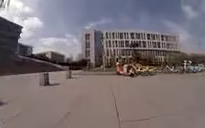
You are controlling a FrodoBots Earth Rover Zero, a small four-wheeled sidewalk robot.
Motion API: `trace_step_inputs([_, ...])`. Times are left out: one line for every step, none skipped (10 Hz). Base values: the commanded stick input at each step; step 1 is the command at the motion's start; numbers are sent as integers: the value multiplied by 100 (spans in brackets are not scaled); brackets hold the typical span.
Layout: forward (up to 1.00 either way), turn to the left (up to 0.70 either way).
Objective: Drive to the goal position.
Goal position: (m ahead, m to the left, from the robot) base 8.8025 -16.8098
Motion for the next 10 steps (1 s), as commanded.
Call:
trace_step_inputs([70, -34])
trace_step_inputs([70, -34])
trace_step_inputs([70, -34])
trace_step_inputs([70, -34])
trace_step_inputs([70, -34])
trace_step_inputs([70, -34])
trace_step_inputs([70, -34])
trace_step_inputs([70, -34])
trace_step_inputs([70, -34])
trace_step_inputs([70, -34])
